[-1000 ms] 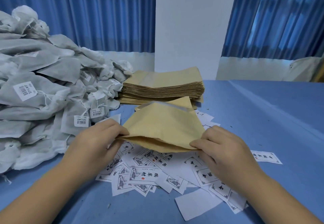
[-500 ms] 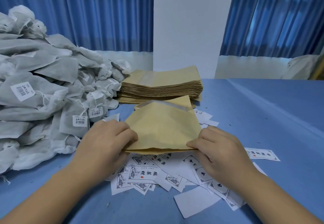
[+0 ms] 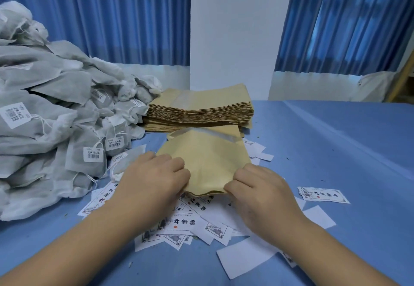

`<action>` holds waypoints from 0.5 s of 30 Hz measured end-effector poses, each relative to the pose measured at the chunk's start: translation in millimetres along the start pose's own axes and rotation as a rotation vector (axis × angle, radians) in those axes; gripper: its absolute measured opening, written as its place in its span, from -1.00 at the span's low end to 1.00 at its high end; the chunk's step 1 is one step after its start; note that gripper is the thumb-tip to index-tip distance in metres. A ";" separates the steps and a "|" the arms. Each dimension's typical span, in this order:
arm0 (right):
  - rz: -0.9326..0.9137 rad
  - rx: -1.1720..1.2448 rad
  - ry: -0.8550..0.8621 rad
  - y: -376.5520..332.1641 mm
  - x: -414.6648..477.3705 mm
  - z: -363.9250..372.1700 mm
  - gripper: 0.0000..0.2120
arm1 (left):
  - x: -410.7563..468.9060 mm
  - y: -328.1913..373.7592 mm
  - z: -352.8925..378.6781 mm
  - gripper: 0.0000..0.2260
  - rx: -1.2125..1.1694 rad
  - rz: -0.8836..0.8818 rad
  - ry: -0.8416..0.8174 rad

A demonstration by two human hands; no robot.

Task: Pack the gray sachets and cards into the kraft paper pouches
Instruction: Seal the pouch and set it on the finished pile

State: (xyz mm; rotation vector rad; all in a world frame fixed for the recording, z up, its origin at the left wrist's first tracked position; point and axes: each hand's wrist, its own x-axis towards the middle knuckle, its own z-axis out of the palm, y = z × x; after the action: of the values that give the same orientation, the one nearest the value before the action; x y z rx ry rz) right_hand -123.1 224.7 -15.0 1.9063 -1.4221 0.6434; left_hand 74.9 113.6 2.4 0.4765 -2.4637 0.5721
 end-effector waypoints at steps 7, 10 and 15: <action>-0.058 -0.055 0.028 -5.7 2.4 3.4 -0.86 | -1.2 4.5 5.4 -0.78 -0.066 -0.034 -0.020; -0.056 -0.090 0.059 -7.8 2.7 8.2 -0.84 | 1.7 12.6 6.0 -0.98 -0.068 0.026 0.025; -0.025 -0.098 0.062 -9.4 1.8 10.2 -0.85 | 3.3 18.4 6.6 -0.79 -0.077 0.050 0.052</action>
State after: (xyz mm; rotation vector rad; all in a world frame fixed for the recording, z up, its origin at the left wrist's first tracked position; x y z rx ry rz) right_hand -113.6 217.6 -22.5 1.8097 -1.3634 0.6046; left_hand 61.2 125.2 -6.0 0.3667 -2.4440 0.5017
